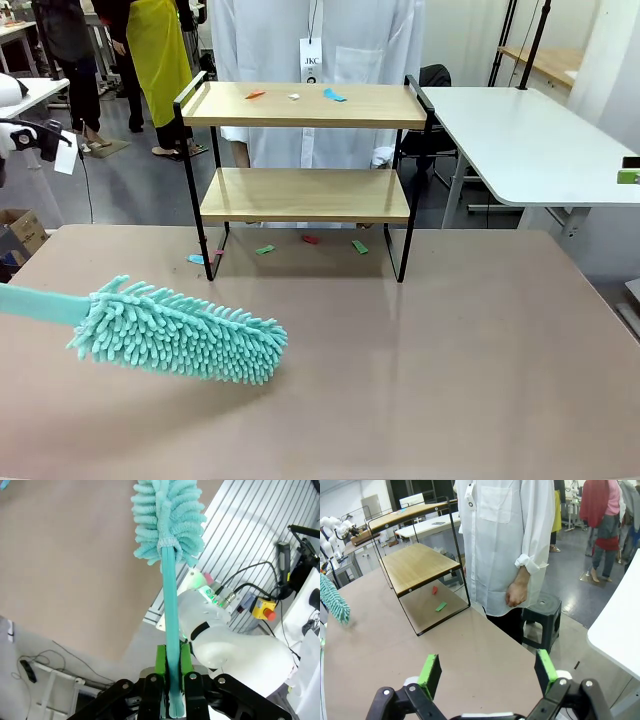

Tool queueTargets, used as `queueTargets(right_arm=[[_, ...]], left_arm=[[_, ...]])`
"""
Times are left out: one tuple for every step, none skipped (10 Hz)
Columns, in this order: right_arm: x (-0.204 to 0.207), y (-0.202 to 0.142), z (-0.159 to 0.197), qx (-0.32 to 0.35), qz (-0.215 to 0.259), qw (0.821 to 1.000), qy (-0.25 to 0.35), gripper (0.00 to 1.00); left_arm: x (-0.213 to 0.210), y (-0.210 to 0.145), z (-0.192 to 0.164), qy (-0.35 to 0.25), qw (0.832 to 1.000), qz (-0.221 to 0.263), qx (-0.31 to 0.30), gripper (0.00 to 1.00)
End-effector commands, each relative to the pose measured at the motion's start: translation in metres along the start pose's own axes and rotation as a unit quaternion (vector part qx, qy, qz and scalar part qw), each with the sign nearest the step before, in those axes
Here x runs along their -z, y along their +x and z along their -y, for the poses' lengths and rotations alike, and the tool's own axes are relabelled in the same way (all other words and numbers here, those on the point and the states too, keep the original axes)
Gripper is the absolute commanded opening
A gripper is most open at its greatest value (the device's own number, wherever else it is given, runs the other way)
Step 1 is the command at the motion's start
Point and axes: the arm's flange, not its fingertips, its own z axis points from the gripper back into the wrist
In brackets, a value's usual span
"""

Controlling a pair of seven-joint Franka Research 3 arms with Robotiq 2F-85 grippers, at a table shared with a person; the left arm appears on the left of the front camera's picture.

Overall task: Clean the shelf.
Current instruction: Clean the specific section of the Shelf indicated by the human with the Duster.

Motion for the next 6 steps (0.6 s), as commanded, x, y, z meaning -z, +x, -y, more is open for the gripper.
queueTargets(right_arm=[[0.0002,0.0031,-0.0008,-0.003,0.001,1.0,0.0,1.0],[0.0002,0.0031,-0.0008,-0.003,0.001,1.0,0.0,1.0],[0.0002,0.0031,-0.0008,-0.003,0.001,1.0,0.0,1.0],[0.0002,0.0031,-0.0008,-0.003,0.001,1.0,0.0,1.0],[0.0002,0.0031,-0.0008,-0.003,0.001,1.0,0.0,1.0],[0.0002,0.0031,-0.0008,-0.003,0.001,1.0,0.0,1.0]], left_arm=[[-0.0007,-0.0012,0.0011,-0.002,1.0,0.004,0.0,0.13],[-0.0007,-0.0012,0.0011,-0.002,1.0,0.004,0.0,0.13],[-0.0007,-0.0012,0.0011,-0.002,1.0,0.004,0.0,0.13],[-0.0007,-0.0012,0.0011,-0.002,1.0,0.004,0.0,0.13],[-0.0007,-0.0012,0.0011,-0.002,1.0,0.004,0.0,0.13],[-0.0007,-0.0012,0.0011,-0.002,1.0,0.004,0.0,0.13]])
